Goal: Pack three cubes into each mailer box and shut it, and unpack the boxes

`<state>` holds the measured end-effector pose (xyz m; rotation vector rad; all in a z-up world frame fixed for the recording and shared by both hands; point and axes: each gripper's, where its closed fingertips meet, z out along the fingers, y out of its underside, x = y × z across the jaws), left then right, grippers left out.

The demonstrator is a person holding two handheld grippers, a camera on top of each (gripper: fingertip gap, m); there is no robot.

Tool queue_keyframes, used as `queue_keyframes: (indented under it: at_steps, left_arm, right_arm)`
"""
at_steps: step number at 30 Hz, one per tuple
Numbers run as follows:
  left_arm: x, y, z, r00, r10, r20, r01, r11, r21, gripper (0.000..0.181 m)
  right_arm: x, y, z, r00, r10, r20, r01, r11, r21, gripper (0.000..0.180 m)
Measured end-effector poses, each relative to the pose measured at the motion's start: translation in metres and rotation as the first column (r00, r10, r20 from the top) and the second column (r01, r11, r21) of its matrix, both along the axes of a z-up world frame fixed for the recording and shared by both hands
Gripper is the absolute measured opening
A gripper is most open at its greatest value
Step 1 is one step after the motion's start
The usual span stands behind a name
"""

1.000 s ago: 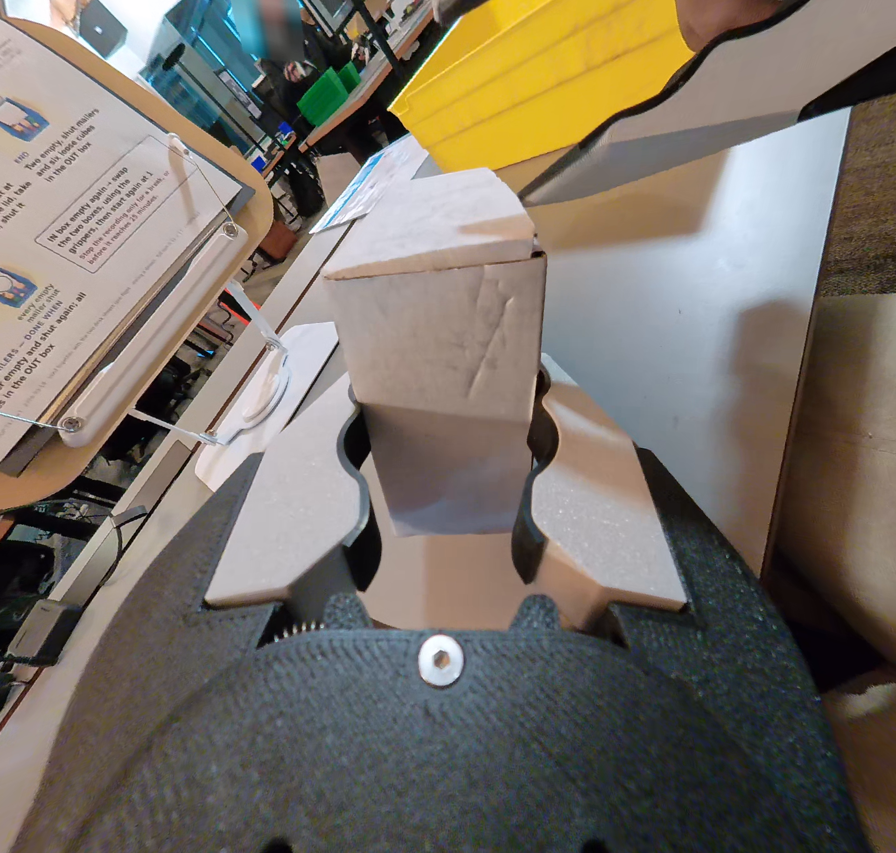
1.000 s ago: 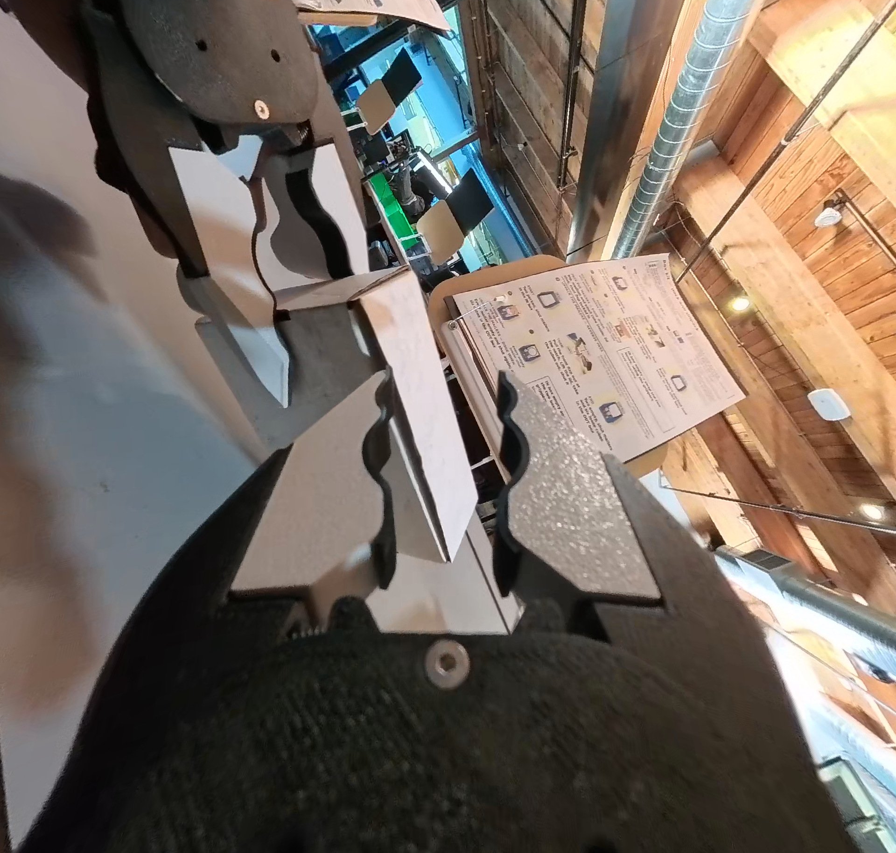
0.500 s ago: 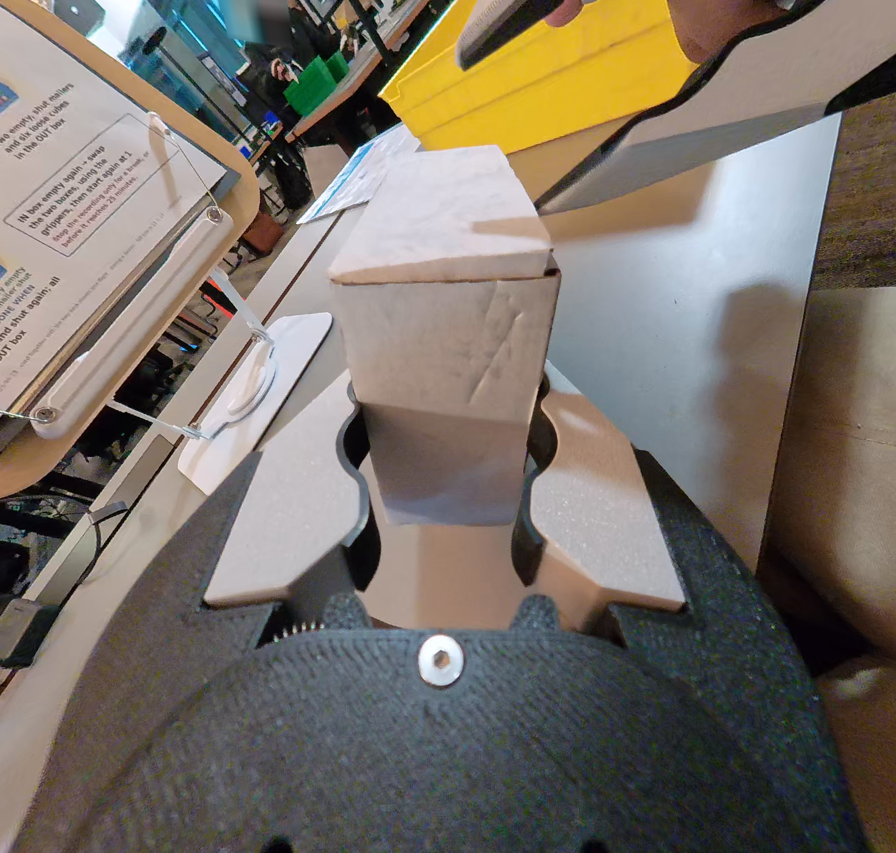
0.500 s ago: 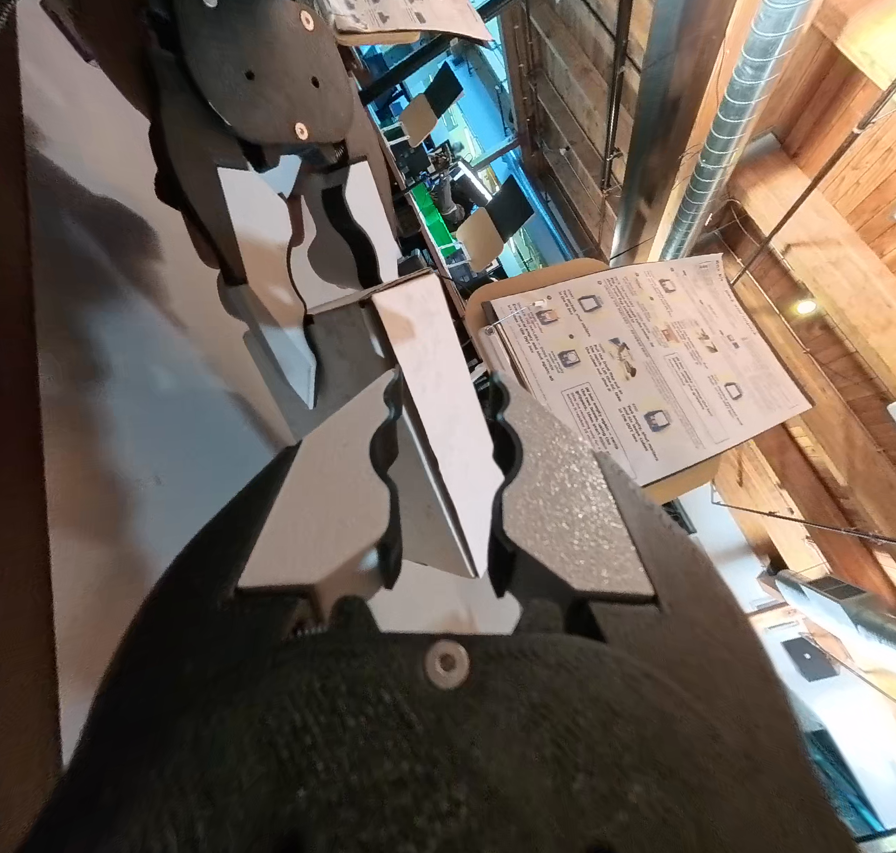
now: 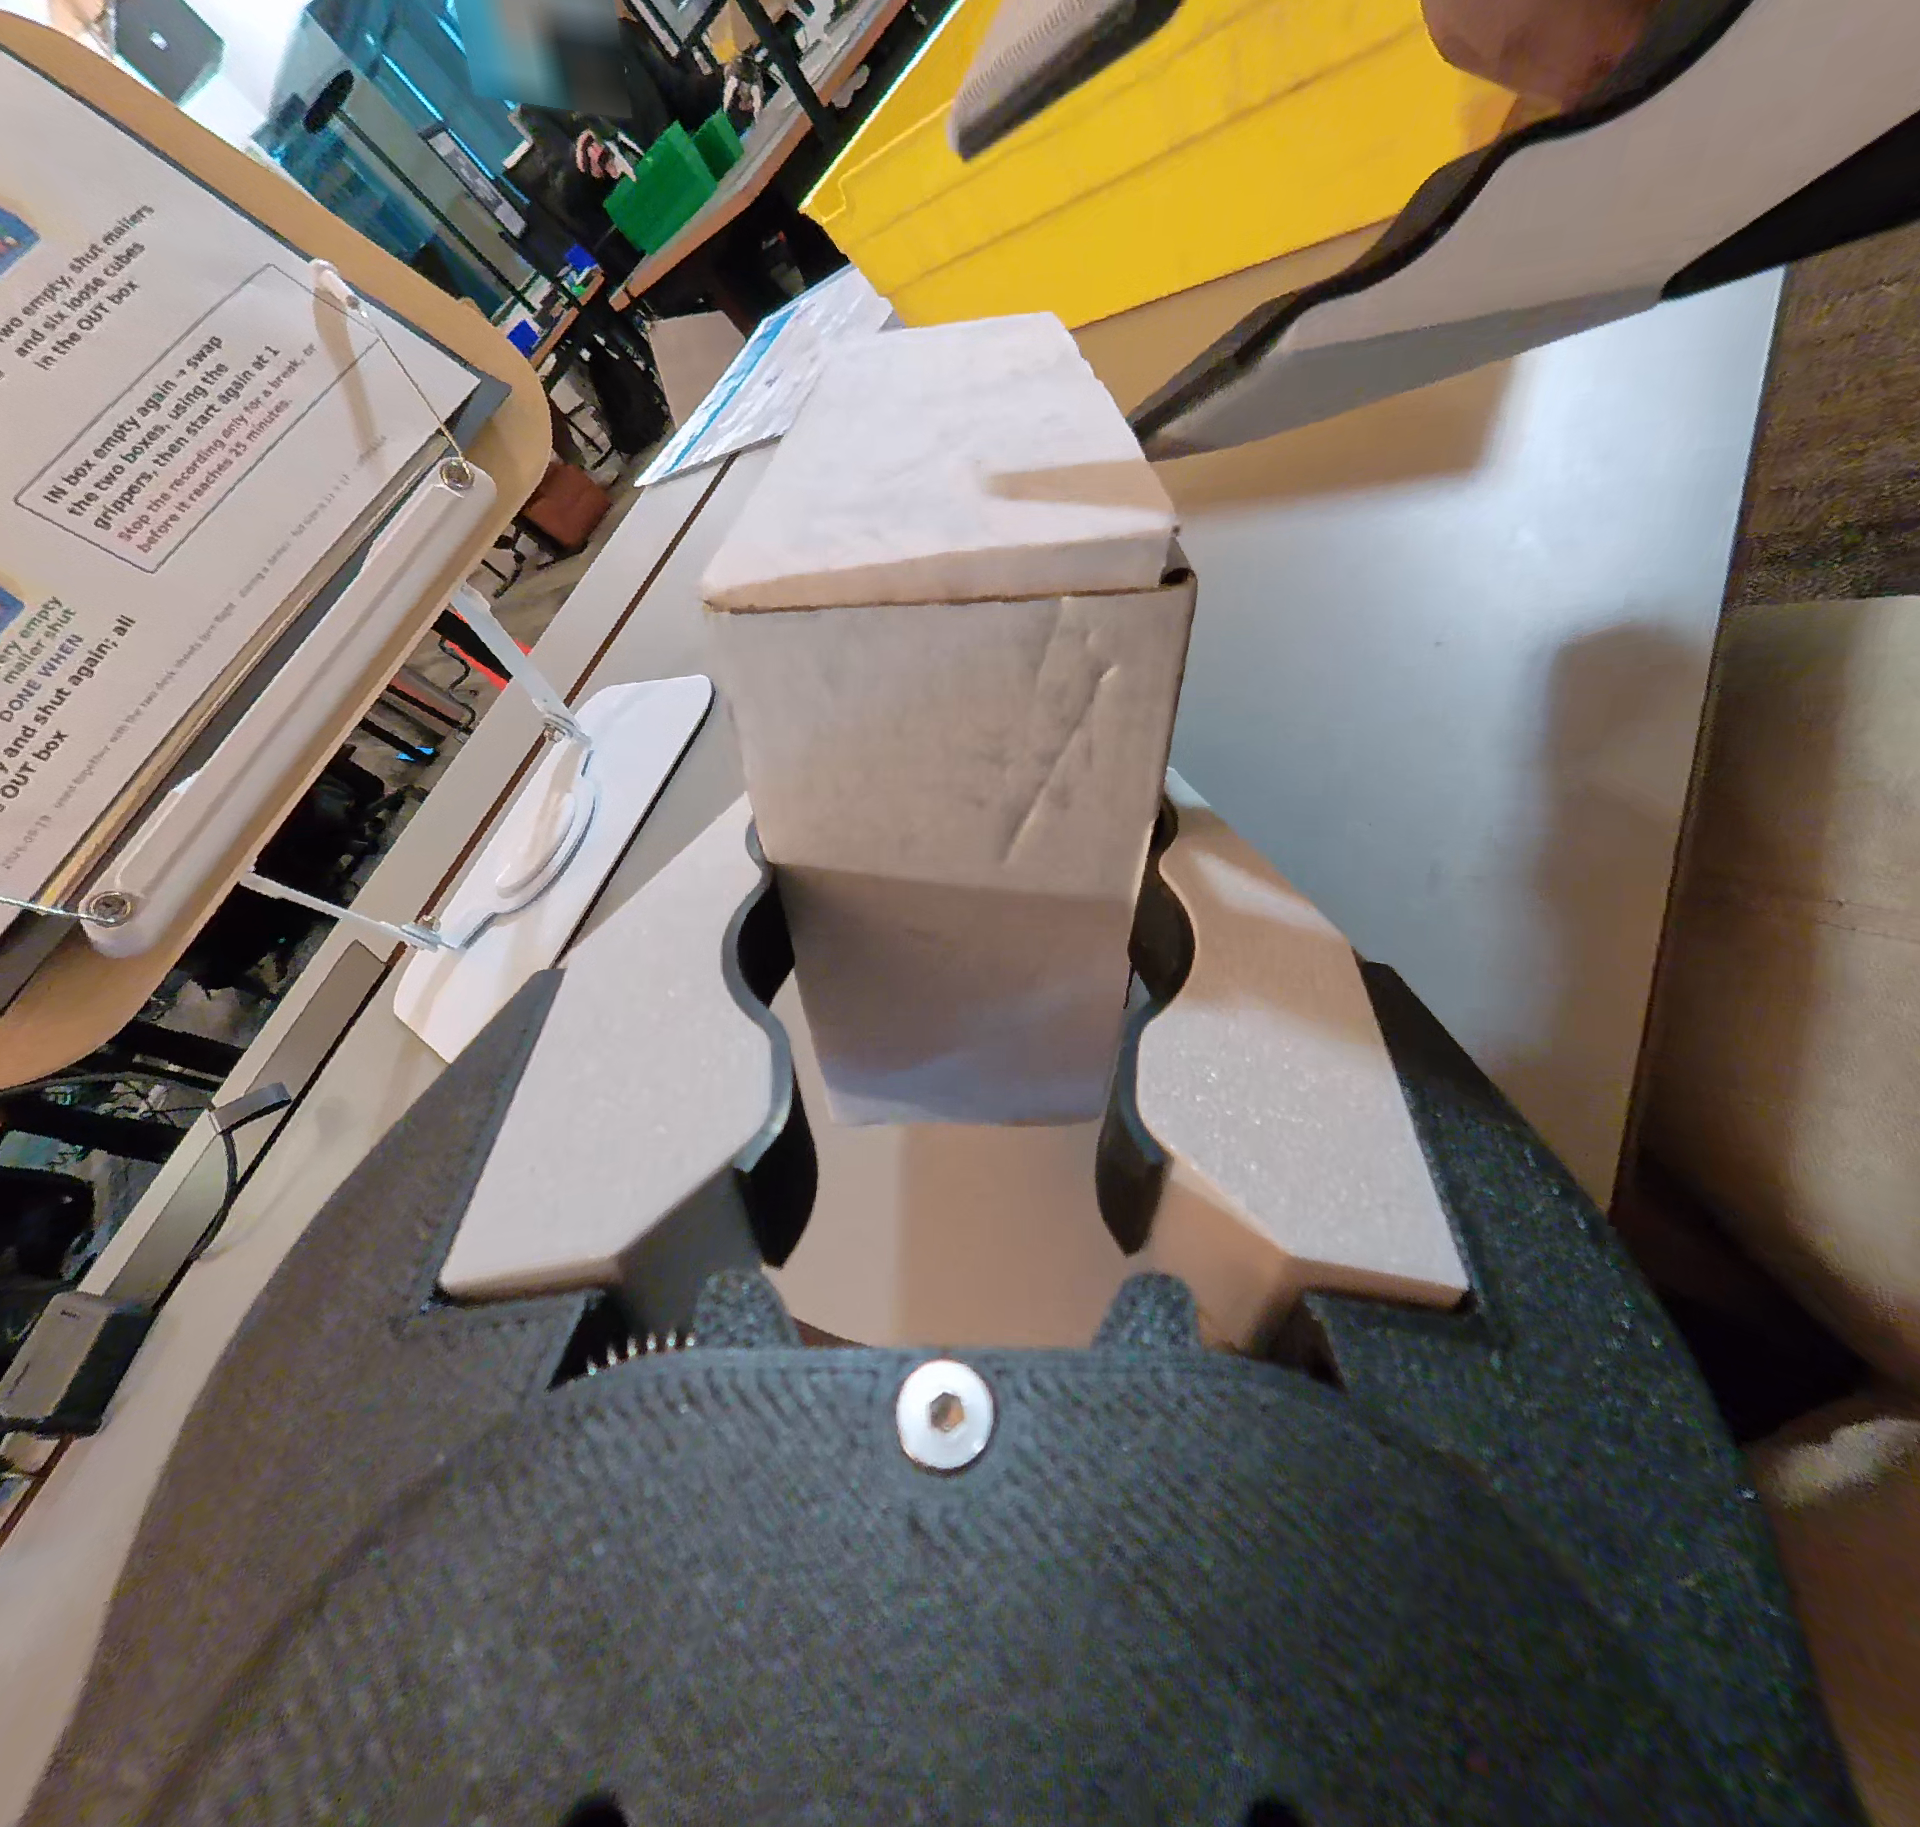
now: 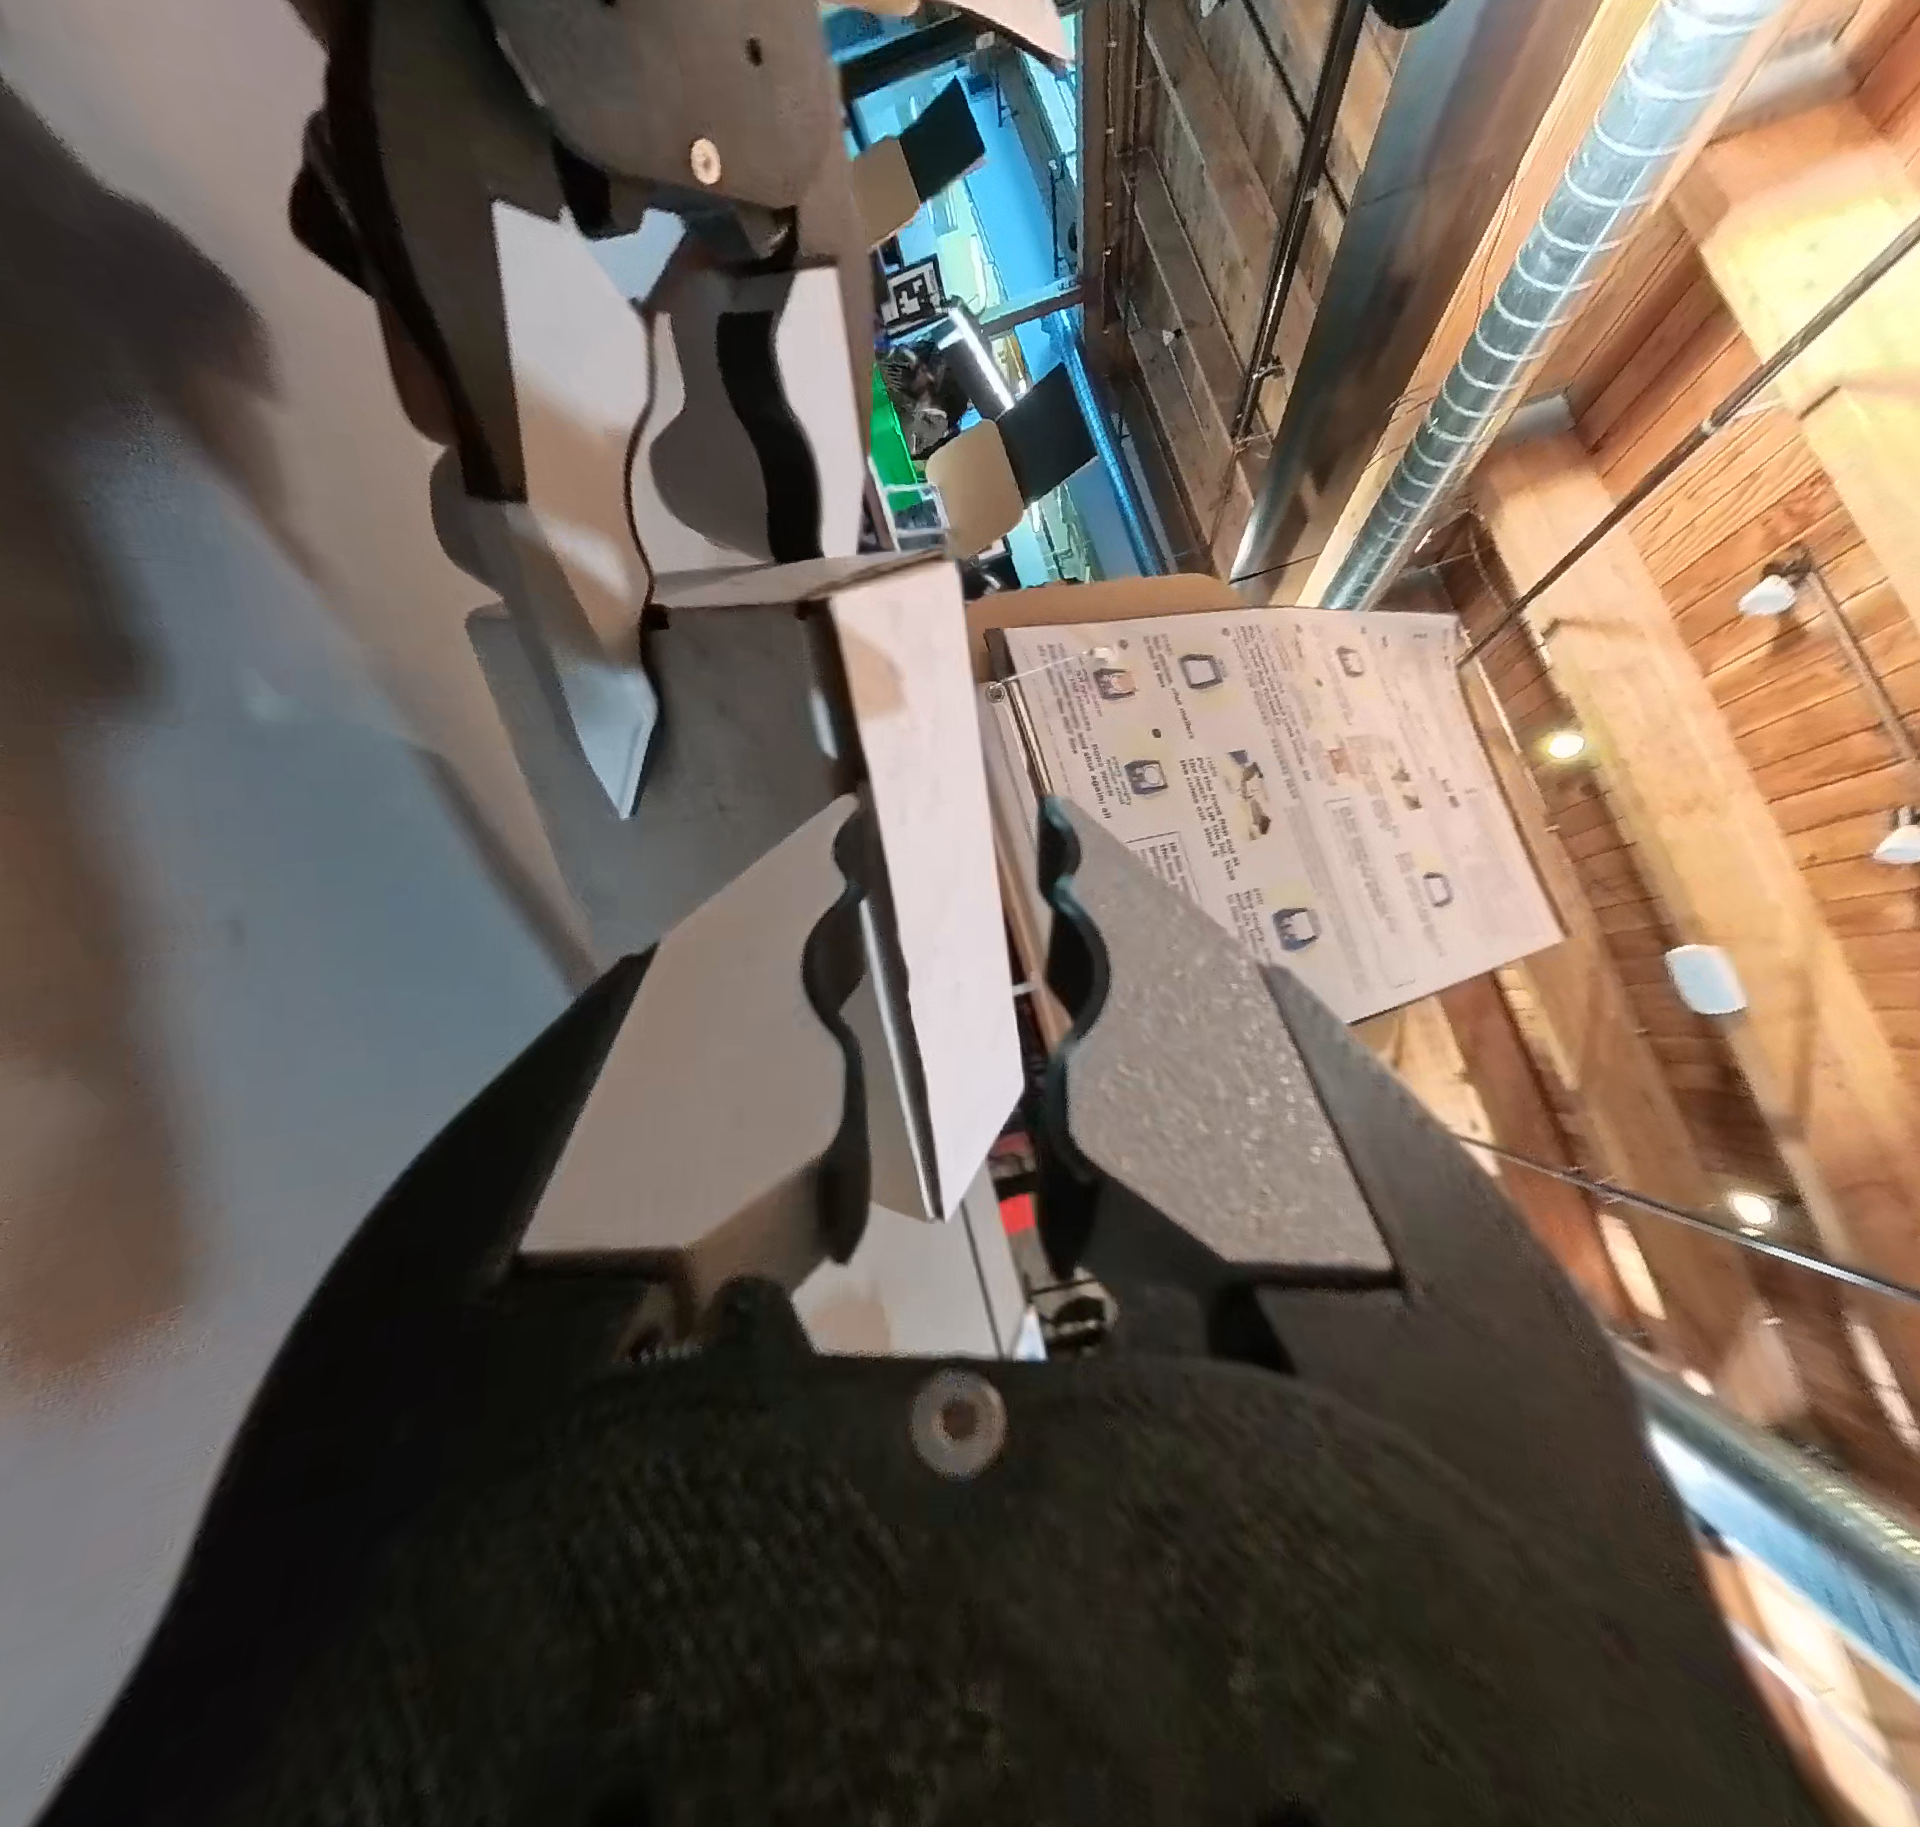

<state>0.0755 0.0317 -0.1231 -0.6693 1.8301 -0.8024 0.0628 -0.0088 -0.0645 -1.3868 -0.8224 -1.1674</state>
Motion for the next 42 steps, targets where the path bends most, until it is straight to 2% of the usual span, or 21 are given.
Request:
queue_keyframes:
  at_steps: [3, 10, 21, 25, 29, 36, 42]
  left_arm:
    - [-0.001, -0.003, 0.002, 1.000, -0.003, -0.001, 0.003, 1.000, -0.017, 0.064]
    - [-0.002, -0.006, 0.002, 1.000, -0.010, 0.001, 0.010, 1.000, -0.007, 0.064]
    - [-0.003, -0.005, 0.007, 0.999, -0.033, 0.028, 0.034, 0.999, -0.024, 0.066]
    - [-0.004, -0.012, 0.015, 0.996, -0.039, 0.075, 0.042, 0.998, -0.036, 0.076]
    - [-0.004, -0.018, 0.011, 0.998, -0.032, 0.048, 0.034, 0.998, -0.046, 0.079]
    - [-0.003, -0.016, 0.007, 0.999, -0.026, 0.043, 0.026, 1.000, -0.014, 0.076]
    - [-0.003, -0.016, 0.004, 0.999, -0.027, 0.021, 0.027, 1.000, -0.011, 0.070]
  right_arm:
    - [-0.002, 0.002, -0.004, 0.999, -0.012, 0.042, 0.012, 1.000, -0.017, 0.011]
    - [-0.003, 0.005, -0.008, 0.998, -0.018, 0.060, 0.019, 0.999, -0.030, 0.001]
    - [-0.002, 0.010, -0.005, 0.998, -0.048, 0.041, 0.048, 0.999, -0.016, 0.001]
    - [-0.010, 0.012, -0.010, 0.997, -0.024, 0.070, 0.027, 0.999, -0.043, 0.001]
    - [-0.020, 0.014, -0.014, 0.998, 0.007, 0.066, -0.003, 0.998, -0.058, 0.001]
    - [-0.022, 0.015, -0.016, 0.998, 0.020, 0.054, -0.016, 0.997, -0.071, 0.001]
    - [-0.023, 0.015, -0.019, 0.999, 0.035, -0.038, -0.039, 0.995, -0.088, 0.003]
